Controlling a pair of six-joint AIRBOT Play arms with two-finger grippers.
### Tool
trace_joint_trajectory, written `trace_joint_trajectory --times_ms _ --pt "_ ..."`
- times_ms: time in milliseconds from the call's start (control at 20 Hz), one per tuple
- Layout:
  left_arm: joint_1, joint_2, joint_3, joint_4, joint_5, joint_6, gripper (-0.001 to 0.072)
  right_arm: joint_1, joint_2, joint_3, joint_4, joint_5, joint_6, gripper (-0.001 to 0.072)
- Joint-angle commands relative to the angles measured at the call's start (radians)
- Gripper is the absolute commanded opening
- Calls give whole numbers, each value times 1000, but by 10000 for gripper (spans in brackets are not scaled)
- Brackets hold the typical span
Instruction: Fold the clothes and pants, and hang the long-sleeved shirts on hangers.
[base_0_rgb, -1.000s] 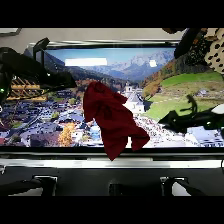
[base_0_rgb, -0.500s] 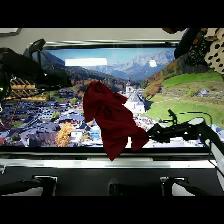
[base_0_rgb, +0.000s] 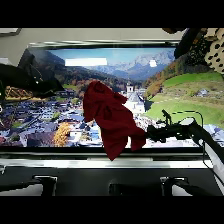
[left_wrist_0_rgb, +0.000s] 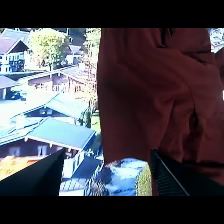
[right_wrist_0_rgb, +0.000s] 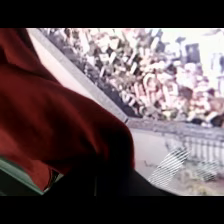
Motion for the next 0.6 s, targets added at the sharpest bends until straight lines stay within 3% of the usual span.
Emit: trace_joint_trajectory --times_ms 0,300,550 --pt "27 -85 -98 -182 -135 130 615 4 58 -1 3 103 5 36" --pt "-19 -299 -87 -339 -244 277 604 4 195 -1 3 201 54 36" --pt "-50 -405 -18 -342 -242 284 604 4 263 -1 3 204 100 36"
